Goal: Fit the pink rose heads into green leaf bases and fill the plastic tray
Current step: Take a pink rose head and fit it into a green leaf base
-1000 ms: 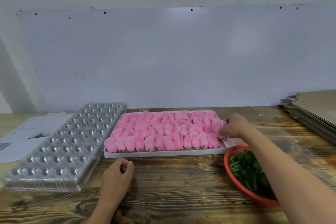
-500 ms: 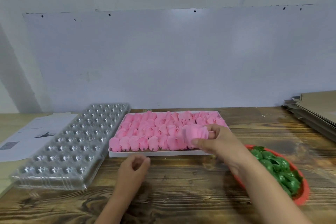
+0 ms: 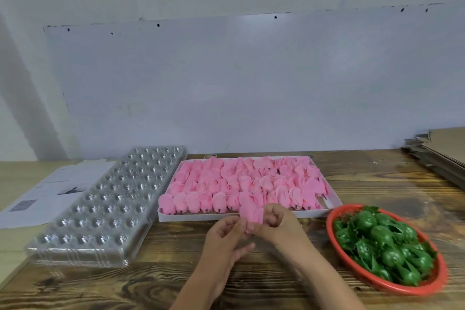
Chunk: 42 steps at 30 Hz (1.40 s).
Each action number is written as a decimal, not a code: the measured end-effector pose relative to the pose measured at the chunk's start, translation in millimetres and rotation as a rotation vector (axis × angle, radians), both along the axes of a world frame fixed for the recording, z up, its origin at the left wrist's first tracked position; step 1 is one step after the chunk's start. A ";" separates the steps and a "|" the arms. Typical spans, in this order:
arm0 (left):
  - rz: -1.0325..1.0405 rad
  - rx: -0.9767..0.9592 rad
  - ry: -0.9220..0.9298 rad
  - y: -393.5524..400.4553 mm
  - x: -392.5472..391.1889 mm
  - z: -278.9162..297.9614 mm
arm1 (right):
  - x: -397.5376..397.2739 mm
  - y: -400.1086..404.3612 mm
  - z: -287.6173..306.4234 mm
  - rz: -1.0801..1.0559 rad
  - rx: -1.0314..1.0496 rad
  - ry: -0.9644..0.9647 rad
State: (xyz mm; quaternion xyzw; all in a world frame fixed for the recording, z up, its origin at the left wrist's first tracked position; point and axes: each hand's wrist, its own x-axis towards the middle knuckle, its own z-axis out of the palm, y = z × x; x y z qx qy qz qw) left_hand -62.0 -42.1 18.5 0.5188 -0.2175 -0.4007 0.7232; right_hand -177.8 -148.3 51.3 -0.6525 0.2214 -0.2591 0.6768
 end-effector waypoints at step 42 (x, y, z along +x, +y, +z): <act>-0.158 0.041 -0.112 -7.8 1.9 11.0 | 9.2 15.4 -25.1 0.300 0.827 -0.231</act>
